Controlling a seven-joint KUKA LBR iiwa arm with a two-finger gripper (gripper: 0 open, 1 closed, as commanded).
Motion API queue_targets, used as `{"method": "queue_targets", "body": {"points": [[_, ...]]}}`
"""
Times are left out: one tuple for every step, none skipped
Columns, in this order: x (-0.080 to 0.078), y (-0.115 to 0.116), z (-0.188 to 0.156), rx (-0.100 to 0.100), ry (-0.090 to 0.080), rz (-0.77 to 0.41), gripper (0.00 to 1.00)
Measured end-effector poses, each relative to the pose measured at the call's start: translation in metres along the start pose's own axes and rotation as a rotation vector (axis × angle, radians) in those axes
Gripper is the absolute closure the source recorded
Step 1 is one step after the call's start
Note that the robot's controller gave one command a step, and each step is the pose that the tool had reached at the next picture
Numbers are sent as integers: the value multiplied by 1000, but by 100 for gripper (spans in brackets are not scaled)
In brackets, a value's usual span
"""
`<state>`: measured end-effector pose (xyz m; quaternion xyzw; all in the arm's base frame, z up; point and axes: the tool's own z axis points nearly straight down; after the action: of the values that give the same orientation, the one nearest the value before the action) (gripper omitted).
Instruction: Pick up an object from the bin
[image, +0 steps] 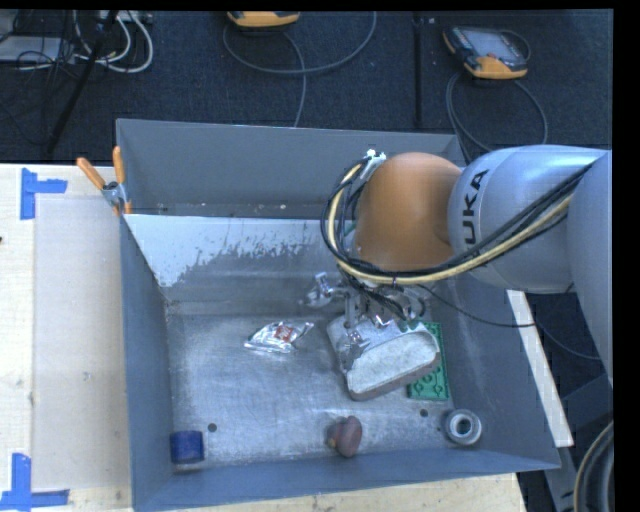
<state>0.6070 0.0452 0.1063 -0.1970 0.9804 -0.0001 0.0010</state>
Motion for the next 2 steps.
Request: {"method": "queue_targets", "body": {"points": [[0,0,2,-2,2,3,100],[0,0,2,-2,1,4,0]]}}
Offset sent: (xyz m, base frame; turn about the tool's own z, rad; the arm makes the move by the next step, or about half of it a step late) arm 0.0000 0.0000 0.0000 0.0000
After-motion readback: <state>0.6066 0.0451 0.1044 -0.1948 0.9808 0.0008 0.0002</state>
